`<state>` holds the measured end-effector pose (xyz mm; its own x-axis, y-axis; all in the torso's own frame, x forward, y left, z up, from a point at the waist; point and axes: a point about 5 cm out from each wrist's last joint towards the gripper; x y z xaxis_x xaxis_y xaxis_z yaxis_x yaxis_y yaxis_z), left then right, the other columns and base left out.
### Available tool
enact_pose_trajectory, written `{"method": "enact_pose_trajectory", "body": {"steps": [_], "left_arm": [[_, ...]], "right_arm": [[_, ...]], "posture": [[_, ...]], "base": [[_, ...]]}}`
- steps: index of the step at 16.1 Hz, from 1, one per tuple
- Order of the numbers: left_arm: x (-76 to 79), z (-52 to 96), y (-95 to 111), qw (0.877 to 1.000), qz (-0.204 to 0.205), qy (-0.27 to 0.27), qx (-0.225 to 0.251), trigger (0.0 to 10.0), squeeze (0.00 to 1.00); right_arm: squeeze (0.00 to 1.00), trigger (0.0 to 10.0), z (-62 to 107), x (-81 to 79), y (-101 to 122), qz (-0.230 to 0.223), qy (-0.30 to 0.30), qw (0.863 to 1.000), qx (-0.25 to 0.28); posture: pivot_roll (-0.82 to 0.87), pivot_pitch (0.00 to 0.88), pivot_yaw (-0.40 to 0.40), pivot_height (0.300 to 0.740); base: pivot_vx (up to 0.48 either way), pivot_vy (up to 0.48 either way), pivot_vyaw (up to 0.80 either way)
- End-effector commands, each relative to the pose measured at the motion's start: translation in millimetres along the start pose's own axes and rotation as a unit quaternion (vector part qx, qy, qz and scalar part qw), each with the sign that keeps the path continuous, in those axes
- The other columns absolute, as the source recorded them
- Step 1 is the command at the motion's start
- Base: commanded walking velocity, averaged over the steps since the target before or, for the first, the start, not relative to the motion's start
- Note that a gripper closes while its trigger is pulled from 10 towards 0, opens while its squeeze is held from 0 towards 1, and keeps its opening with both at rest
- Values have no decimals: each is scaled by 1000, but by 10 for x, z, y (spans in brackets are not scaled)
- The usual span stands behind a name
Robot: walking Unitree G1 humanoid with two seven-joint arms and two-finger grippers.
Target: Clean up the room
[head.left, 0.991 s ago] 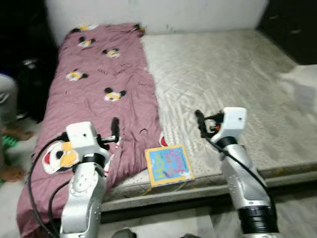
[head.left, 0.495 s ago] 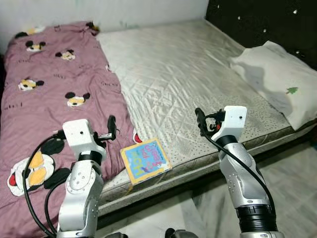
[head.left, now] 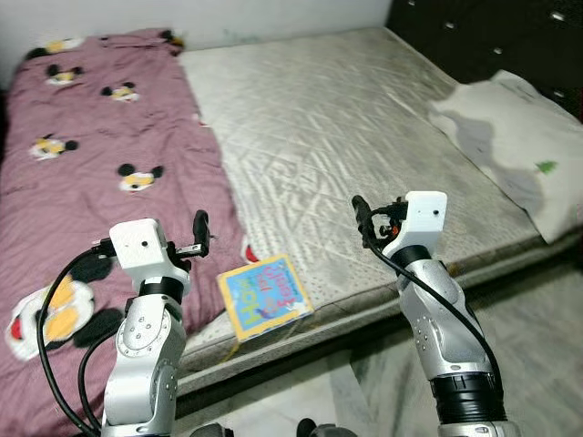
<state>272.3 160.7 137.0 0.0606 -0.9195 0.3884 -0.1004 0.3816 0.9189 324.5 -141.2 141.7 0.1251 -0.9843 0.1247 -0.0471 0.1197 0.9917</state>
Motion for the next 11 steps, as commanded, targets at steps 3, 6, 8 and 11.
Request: {"method": "enact_pose_trajectory", "body": {"steps": [3, 6, 8, 11], "left_arm": [[-69, 8, 47, 1000, -12, 14, 9, 10000, 0], [-142, 40, 29, 999, -10, 36, 12, 10000, 0], [-93, 85, 63, 999, -1, 43, 22, 10000, 0], [-132, 146, 19, 999, -8, 48, 12, 10000, 0]], "right_arm": [[0, 10000, 56, 37, -88, -4, -14, 1000, -17], [0, 10000, 78, -91, -83, -6, 18, 1000, -15], [0, 10000, 33, -59, -80, -4, 22, 1000, -16], [0, 10000, 13, -34, -22, -12, 11, 1000, -3]], "posture": [[14, 110, -15, 740], [12, 124, -46, 740], [26, 141, -58, 740], [17, 158, -44, 740]], "base": [[0, 0, -800], [0, 0, -267], [0, 0, 0], [0, 0, 0]]}}
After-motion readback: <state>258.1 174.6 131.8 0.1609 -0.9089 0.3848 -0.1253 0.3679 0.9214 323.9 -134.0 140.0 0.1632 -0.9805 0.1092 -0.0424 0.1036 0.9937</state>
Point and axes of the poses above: a point about 5 cm out from each wrist's last joint towards the gripper, its own z axis pointing back from the gripper into the wrist, its own y axis along the axis of the wrist's last joint, x = y × z, and after that the axes turned 12 degrees about z, right-handed
